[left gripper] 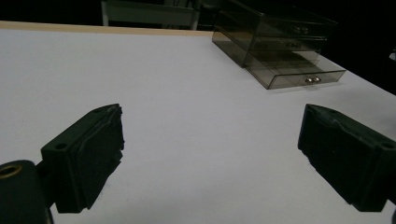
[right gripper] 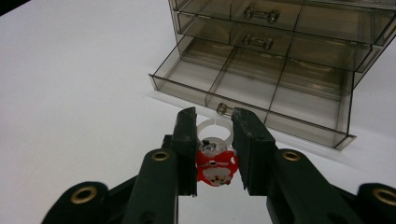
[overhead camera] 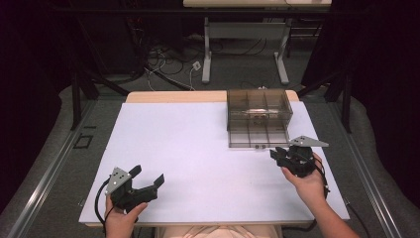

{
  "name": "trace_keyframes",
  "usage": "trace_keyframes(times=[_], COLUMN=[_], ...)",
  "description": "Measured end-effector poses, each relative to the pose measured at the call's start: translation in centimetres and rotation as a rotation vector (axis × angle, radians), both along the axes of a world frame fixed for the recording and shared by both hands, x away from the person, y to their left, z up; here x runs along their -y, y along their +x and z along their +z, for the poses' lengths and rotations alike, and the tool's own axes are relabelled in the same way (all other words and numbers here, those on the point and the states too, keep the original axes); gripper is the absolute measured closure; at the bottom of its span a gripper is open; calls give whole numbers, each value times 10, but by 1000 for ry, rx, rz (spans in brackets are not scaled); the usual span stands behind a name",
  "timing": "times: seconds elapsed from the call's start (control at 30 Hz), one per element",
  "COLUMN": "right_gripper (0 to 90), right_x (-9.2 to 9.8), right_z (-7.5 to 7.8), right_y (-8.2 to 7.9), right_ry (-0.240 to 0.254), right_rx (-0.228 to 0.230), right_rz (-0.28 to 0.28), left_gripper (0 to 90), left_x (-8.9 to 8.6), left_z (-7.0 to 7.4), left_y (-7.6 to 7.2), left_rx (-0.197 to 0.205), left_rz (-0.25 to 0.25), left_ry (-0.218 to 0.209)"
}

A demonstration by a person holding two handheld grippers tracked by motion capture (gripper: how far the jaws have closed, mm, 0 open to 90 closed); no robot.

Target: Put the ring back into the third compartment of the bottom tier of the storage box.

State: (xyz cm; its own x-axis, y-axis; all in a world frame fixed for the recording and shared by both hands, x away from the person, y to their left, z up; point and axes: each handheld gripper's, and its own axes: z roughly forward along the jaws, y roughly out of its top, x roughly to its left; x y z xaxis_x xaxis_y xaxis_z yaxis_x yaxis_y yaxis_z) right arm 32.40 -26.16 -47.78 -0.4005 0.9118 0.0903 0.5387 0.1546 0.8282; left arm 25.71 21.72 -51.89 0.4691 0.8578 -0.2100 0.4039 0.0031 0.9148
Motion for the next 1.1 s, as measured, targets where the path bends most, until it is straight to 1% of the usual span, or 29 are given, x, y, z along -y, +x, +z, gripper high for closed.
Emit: trace_keyframes(times=[0.1,0.2,0.33,0.47,0.57,0.73,0.8,0.83,0.87,1.1], right_gripper=[713,713,713,713,713,713,713,713,713,713], right_x=[0,1,1,1,1,-1,-1,-2,-2,-5], right_z=[2,4,8,12,16,22,22,23,23,25], right_y=[1,4,6,9,12,19,20,21,22,29], right_ry=[5,-5,-1,-7,-1,-22,-24,-23,-31,-34], right_rx=[-5,-5,-9,-11,-12,-7,-3,-12,-13,-19], right_rz=[-3,1,0,2,-2,-2,-1,-3,-2,-4], left_gripper=[73,73,73,73,73,73,73,73,73,73], left_x=[0,0,0,0,0,0,0,0,0,0], left_z=[0,0,0,0,0,0,0,0,0,0], left_y=[0,0,0,0,0,0,0,0,0,0], left_rx=[1,0,2,1,1,1,1,1,1,0], left_rz=[-1,0,-1,-1,-1,-2,-2,-2,-2,-3], left_ry=[1,0,1,0,0,0,0,-1,-1,1])
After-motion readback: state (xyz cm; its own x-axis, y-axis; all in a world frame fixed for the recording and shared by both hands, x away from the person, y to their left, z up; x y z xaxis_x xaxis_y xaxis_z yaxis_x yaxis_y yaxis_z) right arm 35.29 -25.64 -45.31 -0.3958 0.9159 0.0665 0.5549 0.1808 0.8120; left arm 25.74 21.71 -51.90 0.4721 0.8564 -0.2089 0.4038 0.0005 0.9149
